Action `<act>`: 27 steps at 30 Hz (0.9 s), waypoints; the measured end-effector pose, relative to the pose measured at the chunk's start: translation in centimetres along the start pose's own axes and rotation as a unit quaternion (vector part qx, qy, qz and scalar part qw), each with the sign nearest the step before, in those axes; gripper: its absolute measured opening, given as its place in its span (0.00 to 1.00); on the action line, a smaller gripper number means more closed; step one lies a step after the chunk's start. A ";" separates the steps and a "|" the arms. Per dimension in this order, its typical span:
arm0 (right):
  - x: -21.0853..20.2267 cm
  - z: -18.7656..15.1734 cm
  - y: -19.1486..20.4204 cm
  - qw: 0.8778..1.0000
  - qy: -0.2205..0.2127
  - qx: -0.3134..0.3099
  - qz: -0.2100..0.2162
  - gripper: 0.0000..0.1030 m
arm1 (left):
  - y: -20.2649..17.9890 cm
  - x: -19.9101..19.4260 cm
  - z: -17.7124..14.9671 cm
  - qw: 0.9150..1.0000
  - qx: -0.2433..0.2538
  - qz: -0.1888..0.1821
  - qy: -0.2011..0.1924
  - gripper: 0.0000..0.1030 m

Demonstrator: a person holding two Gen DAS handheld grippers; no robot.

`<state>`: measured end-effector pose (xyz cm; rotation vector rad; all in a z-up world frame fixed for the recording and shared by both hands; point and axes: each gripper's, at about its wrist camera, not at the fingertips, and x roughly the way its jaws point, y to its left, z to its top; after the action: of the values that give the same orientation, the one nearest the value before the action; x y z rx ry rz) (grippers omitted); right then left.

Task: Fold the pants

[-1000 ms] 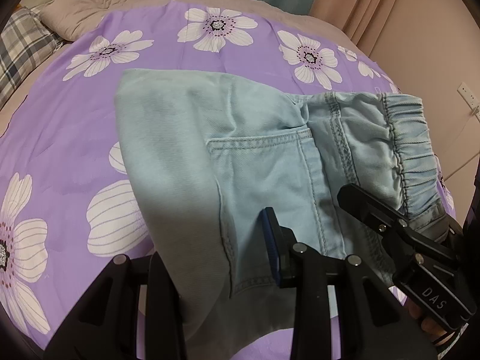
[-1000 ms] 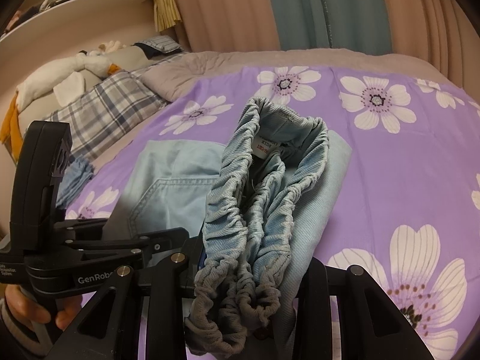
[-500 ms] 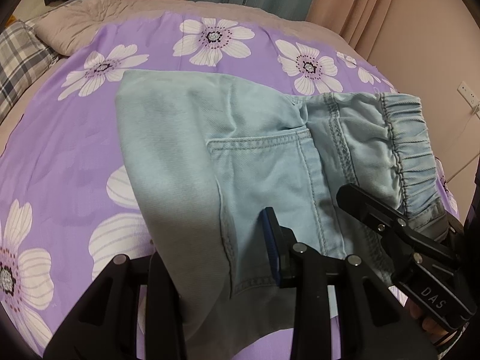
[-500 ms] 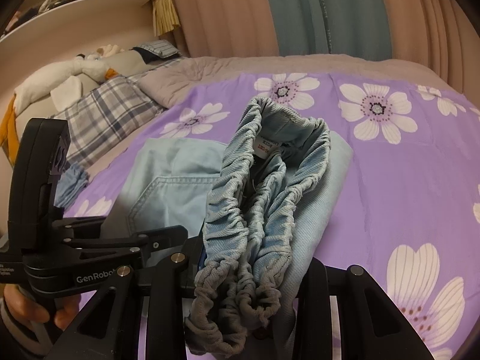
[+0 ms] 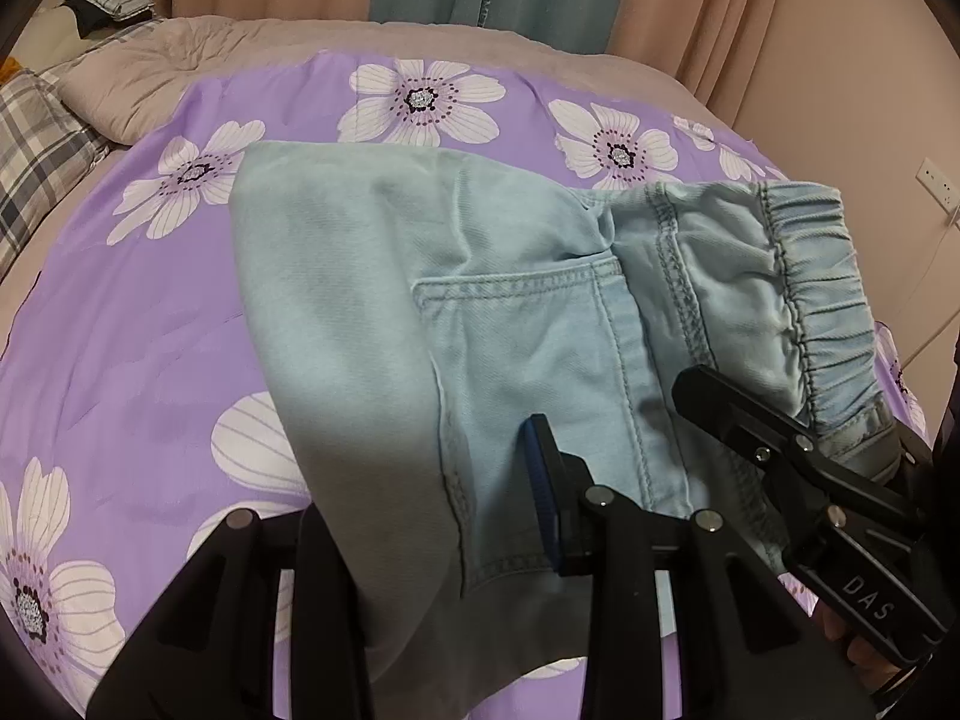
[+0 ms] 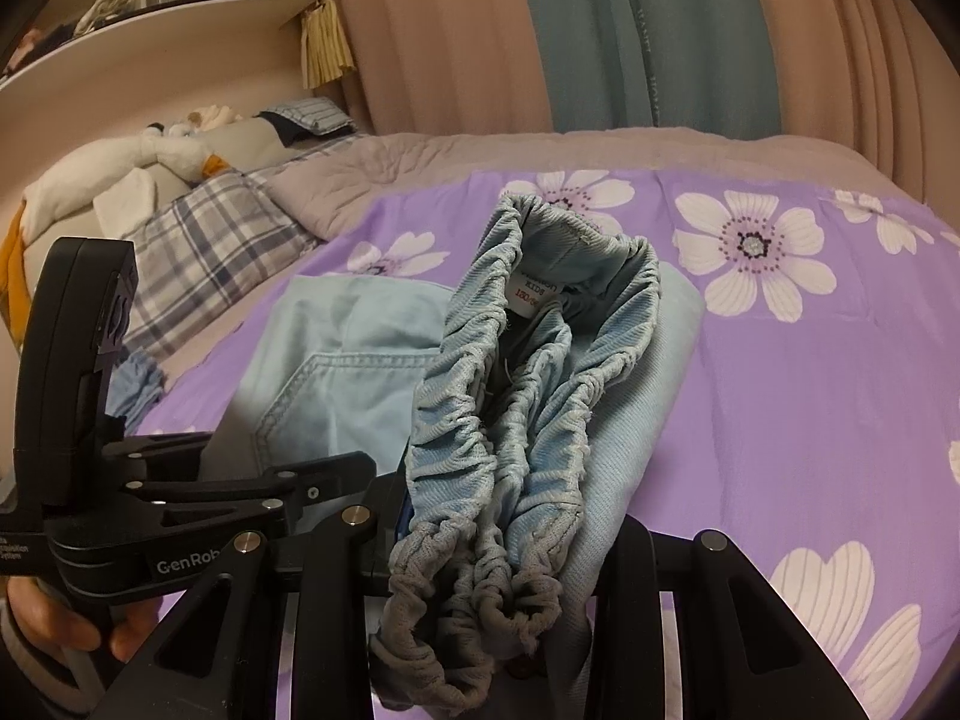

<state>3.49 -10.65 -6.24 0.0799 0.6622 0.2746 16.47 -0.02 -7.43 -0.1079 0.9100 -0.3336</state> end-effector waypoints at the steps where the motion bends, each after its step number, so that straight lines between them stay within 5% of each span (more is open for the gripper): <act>1: 0.1 0.1 0.0 1.000 -0.001 -0.001 -0.001 0.35 | 0.0 0.1 0.1 1.000 0.000 0.000 -0.001 0.31; 27: 0.4 0.3 0.0 1.000 -0.004 -0.001 -0.002 0.35 | 0.5 1.3 1.2 1.000 0.004 0.002 -0.002 0.32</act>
<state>4.01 -10.56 -6.26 0.0783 0.6537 0.2708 18.26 -0.08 -7.82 -0.0985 0.9050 -0.3325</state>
